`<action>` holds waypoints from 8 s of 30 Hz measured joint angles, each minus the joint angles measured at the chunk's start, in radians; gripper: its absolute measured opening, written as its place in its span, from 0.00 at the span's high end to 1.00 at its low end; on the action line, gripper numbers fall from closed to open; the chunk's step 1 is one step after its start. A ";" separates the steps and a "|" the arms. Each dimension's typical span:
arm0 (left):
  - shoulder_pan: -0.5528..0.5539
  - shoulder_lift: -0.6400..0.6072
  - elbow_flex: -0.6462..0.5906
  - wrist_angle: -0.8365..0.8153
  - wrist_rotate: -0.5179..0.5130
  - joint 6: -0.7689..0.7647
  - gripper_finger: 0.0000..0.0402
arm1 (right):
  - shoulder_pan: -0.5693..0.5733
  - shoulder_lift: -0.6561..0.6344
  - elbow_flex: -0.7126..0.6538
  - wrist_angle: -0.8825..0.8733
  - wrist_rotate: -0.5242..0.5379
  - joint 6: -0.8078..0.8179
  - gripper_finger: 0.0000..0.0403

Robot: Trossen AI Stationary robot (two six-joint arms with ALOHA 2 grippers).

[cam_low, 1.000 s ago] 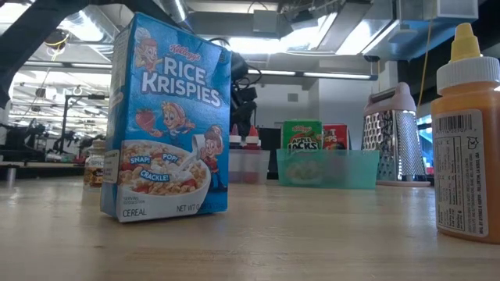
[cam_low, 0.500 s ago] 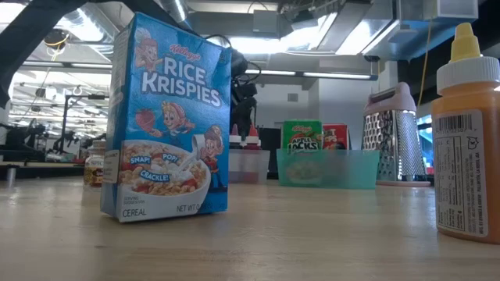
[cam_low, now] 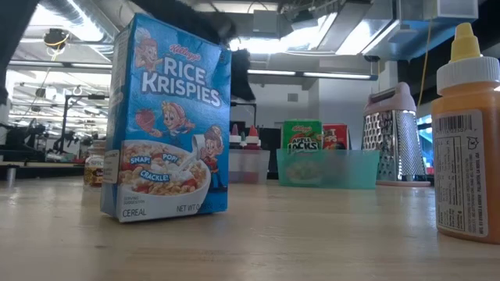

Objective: Pick & Place Kitchen Items
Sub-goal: Put the blue food coloring bottle into the transparent bin

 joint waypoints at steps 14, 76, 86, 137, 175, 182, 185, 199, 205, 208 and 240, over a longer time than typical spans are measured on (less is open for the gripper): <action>-0.033 -0.352 0.000 -0.214 0.109 -0.057 0.70 | 0.000 0.000 0.000 -0.022 -0.068 0.071 0.41; -0.746 -0.648 -0.001 -0.558 -0.255 -0.405 0.70 | 0.058 -0.271 -0.710 -0.220 -0.539 0.759 0.09; -0.715 -0.653 -0.001 -0.623 -0.269 -0.345 0.70 | -0.060 -0.355 -0.937 -0.092 -0.671 0.707 0.09; -0.584 -0.653 -0.001 -0.651 -0.164 -0.221 0.75 | -0.230 -0.300 -1.388 0.319 -0.718 0.572 0.29; -0.584 -0.653 -0.001 -0.675 -0.161 -0.195 0.76 | -0.242 -0.299 -1.272 0.179 -0.788 0.543 0.71; -0.584 -0.653 -0.001 -0.684 -0.161 -0.195 0.76 | -0.274 -0.299 -1.046 -0.019 -0.746 0.451 0.71; -0.584 -0.655 -0.001 -0.704 -0.161 -0.196 0.76 | -0.308 -0.299 -0.914 -0.097 -0.716 0.378 0.71; -0.586 -0.681 -0.001 -0.800 -0.158 -0.269 0.76 | -0.594 -0.165 -0.414 -0.222 -0.539 -0.116 0.70; -0.586 -0.715 -0.001 -0.836 -0.110 -0.312 0.76 | -0.728 -0.004 -0.223 -0.220 -0.538 -0.364 0.70; -0.586 -0.737 -0.001 -0.839 -0.104 -0.338 0.76 | -0.790 0.088 -0.107 -0.220 -0.538 -0.464 0.70; -0.586 -0.788 -0.001 -0.857 -0.125 -0.313 0.76 | -1.129 0.440 -0.025 0.050 -0.565 -0.736 0.71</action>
